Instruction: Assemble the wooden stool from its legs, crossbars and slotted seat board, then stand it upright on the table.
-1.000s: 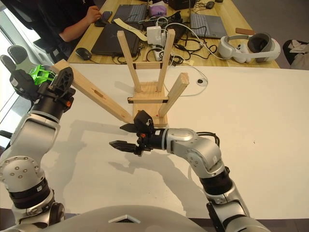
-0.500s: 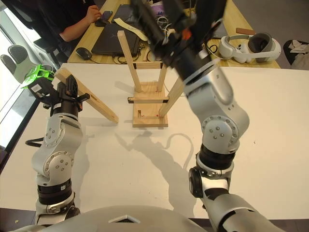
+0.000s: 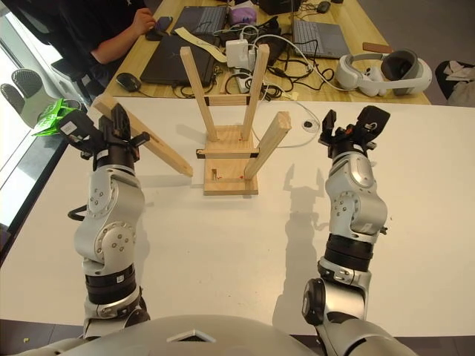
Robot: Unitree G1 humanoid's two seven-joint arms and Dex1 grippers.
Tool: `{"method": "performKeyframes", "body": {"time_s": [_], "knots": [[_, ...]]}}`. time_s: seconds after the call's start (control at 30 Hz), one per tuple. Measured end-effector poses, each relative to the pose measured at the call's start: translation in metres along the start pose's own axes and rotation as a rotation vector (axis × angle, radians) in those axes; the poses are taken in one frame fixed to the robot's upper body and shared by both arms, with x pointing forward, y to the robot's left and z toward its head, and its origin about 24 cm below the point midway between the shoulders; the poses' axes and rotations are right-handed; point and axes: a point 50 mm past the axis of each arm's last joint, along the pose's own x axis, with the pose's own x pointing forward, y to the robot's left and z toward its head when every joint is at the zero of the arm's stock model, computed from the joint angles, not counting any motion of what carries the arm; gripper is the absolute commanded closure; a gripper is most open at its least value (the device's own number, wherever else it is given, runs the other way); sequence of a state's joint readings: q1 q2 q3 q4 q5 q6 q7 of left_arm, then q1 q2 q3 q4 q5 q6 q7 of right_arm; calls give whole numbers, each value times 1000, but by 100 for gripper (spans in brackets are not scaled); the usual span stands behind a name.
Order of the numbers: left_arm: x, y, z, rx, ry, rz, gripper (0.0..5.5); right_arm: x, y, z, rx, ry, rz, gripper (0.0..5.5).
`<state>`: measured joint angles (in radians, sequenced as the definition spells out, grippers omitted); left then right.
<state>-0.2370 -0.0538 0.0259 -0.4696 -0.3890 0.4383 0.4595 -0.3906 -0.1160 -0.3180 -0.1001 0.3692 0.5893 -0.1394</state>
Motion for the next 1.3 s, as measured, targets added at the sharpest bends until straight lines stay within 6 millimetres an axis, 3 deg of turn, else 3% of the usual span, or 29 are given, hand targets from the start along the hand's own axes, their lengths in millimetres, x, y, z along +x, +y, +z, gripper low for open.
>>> {"method": "performKeyframes", "body": {"time_s": [0.13, 0.33, 0.47, 0.6, 0.73, 0.9, 1.17, 1.3], "knots": [[5, -8, -2, -1, -13, -17, 448, -2, 13, -10, 20, 65, 64, 176], [3, -4, -4, -39, 14, 20, 448, -6, 15, -19, 16, 110, 85, 176], [-6, 10, -4, -134, 63, 75, 448, -6, 14, -20, 16, 115, 89, 176], [-20, 30, -20, -202, 153, 165, 448, -7, 15, -23, 15, 136, 96, 176], [-23, 32, -23, -257, 166, 183, 448, -19, 29, -43, -18, 277, 225, 176], [-22, 35, -20, -275, 140, 230, 448, -45, 34, -69, -69, 477, 366, 176], [-20, 50, -7, -247, 80, 292, 448, -53, 45, -71, -48, 508, 445, 176], [-15, 45, 3, -207, 34, 255, 448, -54, 50, -71, -41, 507, 474, 176]]}}
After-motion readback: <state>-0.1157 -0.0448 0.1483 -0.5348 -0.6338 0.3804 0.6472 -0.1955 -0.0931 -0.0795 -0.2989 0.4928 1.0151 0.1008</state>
